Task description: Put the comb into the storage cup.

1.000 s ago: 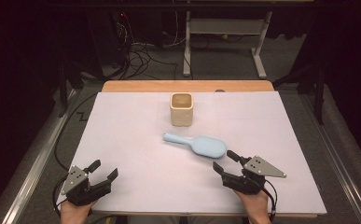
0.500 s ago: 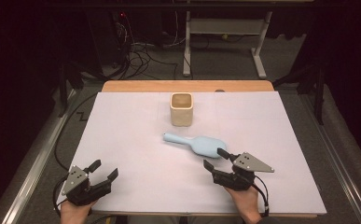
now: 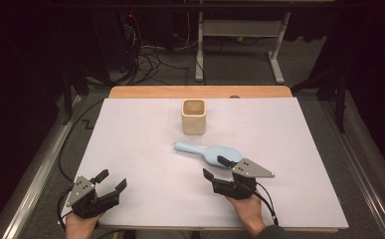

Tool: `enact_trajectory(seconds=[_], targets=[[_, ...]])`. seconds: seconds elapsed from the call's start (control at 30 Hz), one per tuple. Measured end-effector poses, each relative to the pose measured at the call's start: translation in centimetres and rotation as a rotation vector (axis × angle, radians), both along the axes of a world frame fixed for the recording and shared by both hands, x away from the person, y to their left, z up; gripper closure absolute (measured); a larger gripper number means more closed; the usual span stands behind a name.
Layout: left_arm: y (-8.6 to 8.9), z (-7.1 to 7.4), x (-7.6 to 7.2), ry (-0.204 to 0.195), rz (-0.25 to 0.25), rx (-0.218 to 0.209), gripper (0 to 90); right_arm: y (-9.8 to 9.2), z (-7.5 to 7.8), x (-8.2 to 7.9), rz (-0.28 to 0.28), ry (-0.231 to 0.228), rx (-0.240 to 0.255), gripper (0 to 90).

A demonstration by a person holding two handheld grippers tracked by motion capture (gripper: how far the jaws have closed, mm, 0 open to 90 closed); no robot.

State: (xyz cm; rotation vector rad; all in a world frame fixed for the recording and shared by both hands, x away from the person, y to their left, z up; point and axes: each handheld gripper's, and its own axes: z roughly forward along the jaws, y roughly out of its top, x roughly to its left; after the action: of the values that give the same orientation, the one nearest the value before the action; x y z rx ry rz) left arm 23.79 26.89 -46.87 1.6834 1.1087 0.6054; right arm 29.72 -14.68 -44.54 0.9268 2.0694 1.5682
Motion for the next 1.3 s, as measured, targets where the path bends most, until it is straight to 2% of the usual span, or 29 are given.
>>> enact_trajectory(seconds=[0.23,0.37,0.53,0.67,0.93,1.3], targets=[[0.0,0.1,0.2,-0.001,0.003,-0.004,26.1,1.8,0.3,0.5,0.035,0.013,-0.038,34.2],[-0.1,0.0,0.2,-0.002,-0.007,0.004,26.1,2.7,0.6,0.9,0.054,0.031,-0.037,35.6],[-0.2,0.1,0.2,-0.004,-0.014,0.010,26.2,3.8,0.6,1.5,0.055,0.048,-0.037,36.0],[-0.6,0.1,0.1,-0.007,-0.023,0.017,26.2,4.3,0.4,1.7,0.065,0.056,-0.057,36.5],[-0.5,0.1,0.1,-0.005,-0.027,0.010,26.9,5.1,0.5,2.6,0.054,0.081,-0.060,38.0],[-0.6,0.0,0.2,-0.002,-0.026,0.016,27.4,6.3,1.2,4.0,0.063,0.065,-0.080,38.7]])
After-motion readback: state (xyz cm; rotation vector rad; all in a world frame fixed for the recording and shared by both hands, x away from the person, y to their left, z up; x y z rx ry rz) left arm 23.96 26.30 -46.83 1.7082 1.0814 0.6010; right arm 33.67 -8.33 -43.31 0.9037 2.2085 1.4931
